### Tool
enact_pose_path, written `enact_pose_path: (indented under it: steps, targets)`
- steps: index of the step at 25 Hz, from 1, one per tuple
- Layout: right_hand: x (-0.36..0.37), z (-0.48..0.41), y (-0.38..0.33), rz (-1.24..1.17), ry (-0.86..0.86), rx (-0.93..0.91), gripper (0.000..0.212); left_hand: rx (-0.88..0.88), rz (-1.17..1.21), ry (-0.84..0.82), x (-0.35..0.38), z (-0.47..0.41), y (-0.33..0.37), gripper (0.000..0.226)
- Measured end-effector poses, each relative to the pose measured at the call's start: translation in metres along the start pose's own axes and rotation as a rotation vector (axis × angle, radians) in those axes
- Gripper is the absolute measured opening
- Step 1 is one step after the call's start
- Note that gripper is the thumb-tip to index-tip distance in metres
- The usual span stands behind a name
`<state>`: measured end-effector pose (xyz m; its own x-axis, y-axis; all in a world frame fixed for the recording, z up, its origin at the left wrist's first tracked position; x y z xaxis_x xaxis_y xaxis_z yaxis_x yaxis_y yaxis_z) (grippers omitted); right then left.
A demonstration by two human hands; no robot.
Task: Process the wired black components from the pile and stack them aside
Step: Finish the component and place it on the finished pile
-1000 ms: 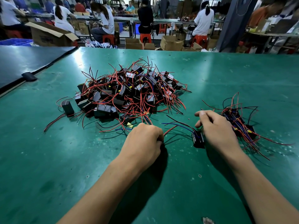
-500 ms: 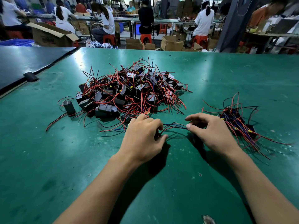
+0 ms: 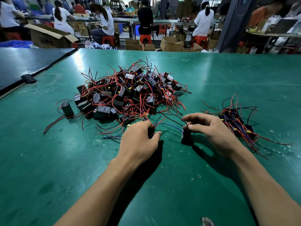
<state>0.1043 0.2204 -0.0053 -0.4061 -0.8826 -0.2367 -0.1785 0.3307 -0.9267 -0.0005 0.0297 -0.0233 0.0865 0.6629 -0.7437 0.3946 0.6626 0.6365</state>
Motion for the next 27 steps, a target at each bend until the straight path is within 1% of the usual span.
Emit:
enact_pose_path:
  steps: [3, 5, 7, 10, 13, 16, 18, 19, 21, 22, 24, 25, 27]
  targets:
    - [0.002, 0.001, -0.001, 0.02, -0.027, 0.007, 0.017, -0.017, 0.034, 0.011, -0.001, -0.001, -0.001, 0.024]
    - [0.006, 0.002, -0.001, 0.066, -0.021, -0.023, 0.01, -0.047, 0.069, 0.026, -0.003, -0.002, -0.002, 0.023]
    - [0.009, 0.004, -0.002, 0.206, -0.005, -0.096, 0.008, -0.083, 0.135, 0.057, -0.005, -0.004, -0.003, 0.021]
    - [0.013, 0.004, -0.002, 0.547, -0.051, -0.236, 0.014, -0.114, 0.204, 0.112, -0.01, -0.007, -0.006, 0.02]
    - [0.016, 0.003, 0.001, 0.659, -0.139, -0.26, 0.022, -0.091, 0.18, 0.082, -0.014, -0.01, -0.008, 0.022]
    - [0.015, 0.003, 0.003, 0.664, -0.18, -0.226, 0.017, -0.053, 0.13, 0.021, -0.015, -0.008, -0.009, 0.024]
    - [0.016, 0.003, 0.003, 0.637, -0.151, -0.202, 0.012, -0.019, 0.109, -0.006, -0.014, -0.006, -0.007, 0.026]
    - [0.016, 0.003, 0.003, 0.613, -0.123, -0.185, 0.01, -0.003, 0.091, -0.005, -0.014, -0.005, -0.005, 0.025]
    - [0.013, 0.002, 0.003, 0.555, -0.091, -0.149, 0.014, 0.019, 0.045, 0.025, -0.015, -0.004, -0.004, 0.023]
    - [0.012, 0.003, 0.003, 0.52, -0.1, -0.121, 0.016, 0.026, 0.028, 0.041, -0.016, -0.005, -0.005, 0.023]
    - [0.009, 0.004, 0.005, 0.425, -0.143, -0.036, 0.009, 0.029, 0.017, 0.051, -0.018, -0.007, -0.008, 0.022]
    - [0.008, 0.004, 0.005, 0.366, -0.168, 0.005, 0.014, 0.026, 0.03, 0.034, -0.017, -0.008, -0.01, 0.022]
    - [0.009, 0.005, 0.005, 0.278, -0.182, 0.043, 0.036, -0.002, 0.098, -0.023, -0.014, -0.009, -0.012, 0.021]
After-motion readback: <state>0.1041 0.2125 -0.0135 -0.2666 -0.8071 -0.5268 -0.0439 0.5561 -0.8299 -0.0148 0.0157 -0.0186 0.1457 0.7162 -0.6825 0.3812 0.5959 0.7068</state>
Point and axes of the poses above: each hand's wrist, its own z-axis away from the middle knuckle, its own x-axis out of the palm, y = z × x, the point moved 3 cm from there along -z, towards the middle knuckle, and after that the axes turned 13 degrees about -x, right-handed, at the moved point
